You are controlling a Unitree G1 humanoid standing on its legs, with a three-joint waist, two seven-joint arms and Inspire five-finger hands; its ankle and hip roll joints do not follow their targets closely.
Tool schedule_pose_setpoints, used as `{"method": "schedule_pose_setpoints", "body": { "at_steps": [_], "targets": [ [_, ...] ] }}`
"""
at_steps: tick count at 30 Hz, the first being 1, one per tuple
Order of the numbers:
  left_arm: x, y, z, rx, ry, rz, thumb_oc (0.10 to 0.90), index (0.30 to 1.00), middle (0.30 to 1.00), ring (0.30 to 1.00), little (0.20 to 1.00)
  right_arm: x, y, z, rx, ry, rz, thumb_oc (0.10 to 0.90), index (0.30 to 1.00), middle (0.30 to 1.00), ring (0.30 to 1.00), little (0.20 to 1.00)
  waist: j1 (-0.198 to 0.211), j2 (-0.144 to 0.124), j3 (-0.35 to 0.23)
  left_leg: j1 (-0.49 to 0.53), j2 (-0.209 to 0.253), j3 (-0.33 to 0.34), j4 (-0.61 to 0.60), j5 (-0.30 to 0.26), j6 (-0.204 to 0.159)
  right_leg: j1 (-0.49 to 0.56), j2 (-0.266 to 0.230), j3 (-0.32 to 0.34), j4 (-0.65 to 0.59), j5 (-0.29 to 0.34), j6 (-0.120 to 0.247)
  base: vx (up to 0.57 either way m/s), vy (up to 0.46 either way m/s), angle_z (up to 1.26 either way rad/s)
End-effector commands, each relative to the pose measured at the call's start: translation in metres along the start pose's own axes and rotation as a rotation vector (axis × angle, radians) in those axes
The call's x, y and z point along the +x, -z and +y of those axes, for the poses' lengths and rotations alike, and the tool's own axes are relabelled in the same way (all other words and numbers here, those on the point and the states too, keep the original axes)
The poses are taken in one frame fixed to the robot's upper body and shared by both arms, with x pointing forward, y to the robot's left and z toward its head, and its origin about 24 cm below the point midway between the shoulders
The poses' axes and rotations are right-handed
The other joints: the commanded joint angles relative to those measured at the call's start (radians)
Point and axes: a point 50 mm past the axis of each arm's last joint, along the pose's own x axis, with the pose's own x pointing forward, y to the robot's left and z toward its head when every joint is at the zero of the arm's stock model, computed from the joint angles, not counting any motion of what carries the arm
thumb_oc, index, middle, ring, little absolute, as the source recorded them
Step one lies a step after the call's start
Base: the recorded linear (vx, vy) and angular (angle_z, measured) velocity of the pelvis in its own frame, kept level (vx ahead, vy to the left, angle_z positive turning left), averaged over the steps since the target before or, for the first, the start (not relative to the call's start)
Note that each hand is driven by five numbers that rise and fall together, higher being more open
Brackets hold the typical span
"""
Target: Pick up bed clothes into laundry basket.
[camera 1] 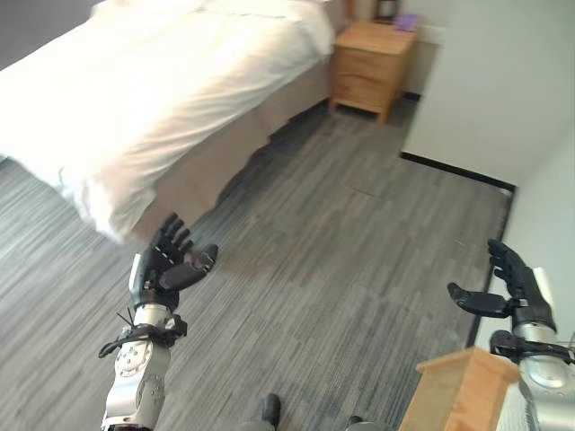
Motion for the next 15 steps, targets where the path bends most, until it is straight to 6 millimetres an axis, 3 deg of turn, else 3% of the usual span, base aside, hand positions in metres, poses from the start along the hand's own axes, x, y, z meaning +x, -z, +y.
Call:
{"method": "schedule_pose_setpoints", "body": {
  "at_steps": [1, 2, 3, 5, 7, 9, 11, 13, 15],
  "targets": [
    [0.013, -0.050, 0.006, 0.064, 0.039, -0.218, 0.800, 0.900, 0.900, 0.900, 0.900, 0.002, -0.028, -0.018, 0.035, 0.098, -0.166, 0.800, 0.900, 0.900, 0.900, 0.900, -0.025, -0.069, -0.076, 0.008, -0.012, 0.009, -0.026, -0.109, 0.008, -0.075, -0.026, 0.098, -0.160, 0.103, 0.035, 0.01, -0.005, 1.15],
    [0.013, -0.050, 0.006, 0.064, 0.039, -0.218, 0.800, 0.900, 0.900, 0.900, 0.900, 0.002, -0.028, -0.018, 0.034, 0.098, -0.166, 0.800, 0.900, 0.900, 0.900, 0.900, -0.026, -0.069, -0.076, 0.008, -0.012, 0.008, -0.027, -0.109, 0.008, -0.075, -0.026, 0.096, -0.160, 0.103, 0.035, 0.08, -0.052, 0.60],
    [0.016, -0.045, 0.001, 0.082, 0.048, -0.192, 0.800, 0.900, 0.900, 0.900, 0.900, -0.002, -0.017, -0.006, 0.102, 0.070, -0.130, 0.800, 0.900, 0.900, 0.900, 0.900, -0.029, -0.079, -0.088, 0.045, -0.013, 0.036, -0.086, -0.090, -0.001, -0.091, 0.017, 0.005, -0.218, 0.111, 0.016, 0.10, -0.111, 0.64],
    [0.015, -0.039, -0.002, 0.094, 0.049, -0.178, 0.800, 0.900, 0.900, 0.900, 0.900, -0.004, -0.012, 0.017, 0.172, -0.011, -0.108, 0.800, 0.900, 0.900, 0.900, 0.900, -0.023, -0.097, -0.095, 0.045, -0.014, 0.040, -0.086, -0.086, -0.007, -0.065, 0.017, -0.042, -0.250, 0.119, 0.009, 0.06, -0.158, 1.40],
    [0.012, -0.035, 0.004, 0.114, 0.016, -0.163, 0.800, 0.900, 0.900, 0.900, 0.900, -0.006, -0.009, 0.047, 0.268, -0.146, -0.086, 0.800, 0.900, 0.900, 0.900, 0.900, -0.014, -0.115, -0.106, 0.048, 0.000, 0.051, -0.101, -0.072, -0.016, -0.034, 0.029, -0.047, -0.284, 0.123, 0.000, 0.05, -0.118, 1.29],
    [0.011, -0.031, 0.005, 0.097, 0.005, -0.146, 0.800, 0.900, 0.900, 0.900, 0.900, -0.009, -0.005, 0.055, 0.317, -0.173, -0.066, 0.800, 0.900, 0.900, 0.900, 0.900, -0.005, -0.121, -0.106, 0.044, 0.001, 0.049, -0.099, -0.064, -0.021, -0.027, 0.036, -0.039, -0.294, 0.123, -0.006, 0.04, -0.058, 0.28],
    [-0.001, -0.009, 0.009, 0.092, -0.009, -0.063, 0.800, 0.900, 0.900, 0.900, 0.900, -0.018, 0.009, 0.078, 0.414, -0.285, 0.012, 0.800, 0.900, 0.900, 0.900, 0.900, 0.009, -0.134, -0.080, -0.015, -0.020, 0.065, 0.006, -0.085, -0.014, -0.025, 0.046, -0.016, -0.279, 0.103, -0.020, -0.07, -0.014, 0.96],
    [-0.015, 0.016, 0.011, 0.111, 0.014, 0.055, 0.800, 0.900, 0.900, 0.900, 0.900, -0.029, 0.020, 0.088, 0.401, -0.350, 0.075, 0.800, 0.900, 0.900, 0.900, 0.900, 0.003, -0.130, -0.059, 0.000, -0.032, 0.066, 0.069, -0.130, -0.022, -0.033, 0.048, -0.017, -0.263, 0.101, -0.036, -0.17, 0.063, 1.18],
    [-0.025, 0.025, 0.011, 0.077, 0.016, 0.091, 0.800, 0.900, 0.900, 0.900, 0.900, -0.034, 0.022, 0.087, 0.405, -0.344, 0.083, 0.800, 0.900, 0.900, 0.900, 0.900, -0.007, -0.110, -0.071, 0.020, -0.018, 0.051, -0.003, -0.089, -0.023, -0.048, 0.054, -0.031, -0.267, 0.107, -0.036, -0.09, 0.064, 1.08]
  ]
}}
